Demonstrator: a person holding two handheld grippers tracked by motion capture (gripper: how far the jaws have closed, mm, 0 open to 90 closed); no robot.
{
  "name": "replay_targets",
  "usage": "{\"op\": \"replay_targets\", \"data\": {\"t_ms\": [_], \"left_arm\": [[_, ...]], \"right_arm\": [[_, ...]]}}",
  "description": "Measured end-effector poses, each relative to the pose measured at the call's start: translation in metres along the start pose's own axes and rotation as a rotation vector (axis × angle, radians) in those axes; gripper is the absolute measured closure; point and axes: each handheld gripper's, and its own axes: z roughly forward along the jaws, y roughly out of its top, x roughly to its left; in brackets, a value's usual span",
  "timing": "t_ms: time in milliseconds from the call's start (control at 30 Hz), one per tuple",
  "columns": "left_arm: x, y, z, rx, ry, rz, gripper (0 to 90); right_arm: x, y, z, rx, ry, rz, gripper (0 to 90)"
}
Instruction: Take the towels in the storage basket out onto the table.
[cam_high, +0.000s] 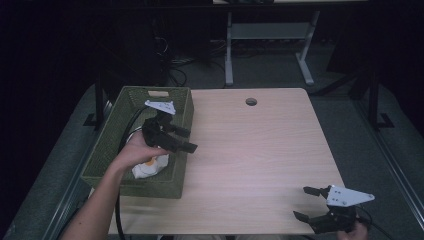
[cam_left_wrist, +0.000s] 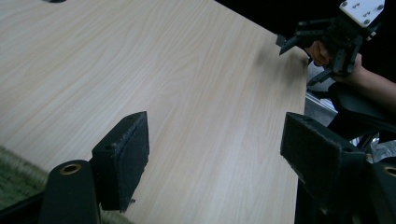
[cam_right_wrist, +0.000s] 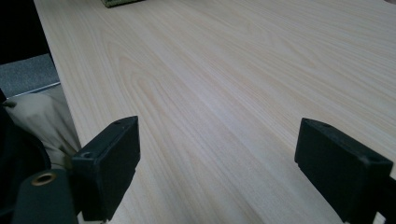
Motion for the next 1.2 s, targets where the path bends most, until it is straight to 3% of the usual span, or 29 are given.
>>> {"op": "replay_targets", "data": {"t_ms": [367, 667, 833, 867, 967, 1067, 1133, 1200], "left_arm": [[0.011, -0.009, -0.017, -0.006, 0.076, -0.039, 23.8], [0.027, -0.022, -0.025, 0.012, 0.154, -0.112, 20.7], [0.038, -0.034, -0.03, 0.029, 0.214, -0.162, 20.7], [0.041, -0.037, -0.032, 0.046, 0.246, -0.17, 20.1], [0.045, -0.041, -0.035, 0.052, 0.268, -0.195, 20.3], [0.052, -0.05, -0.039, 0.076, 0.319, -0.224, 21.8], [0.054, -0.051, -0.04, 0.075, 0.324, -0.237, 22.1], [0.059, -0.056, -0.043, 0.089, 0.364, -0.258, 22.4]], "right_arm": [[0.0, 0.0, 0.0, -0.001, -0.001, -0.002, 13.8], [0.0, 0.0, 0.0, -0.004, 0.0, -0.005, 13.8], [0.001, 0.0, -0.002, -0.01, 0.0, -0.004, 13.8], [0.0, 0.0, -0.002, -0.009, -0.001, -0.003, 13.8], [0.001, 0.0, -0.002, -0.01, -0.002, -0.003, 13.8], [0.001, 0.0, -0.002, -0.014, -0.002, -0.008, 13.8], [0.001, 0.0, -0.002, -0.016, -0.002, -0.007, 13.8], [0.001, 0.0, -0.002, -0.017, -0.002, -0.006, 13.8]]}}
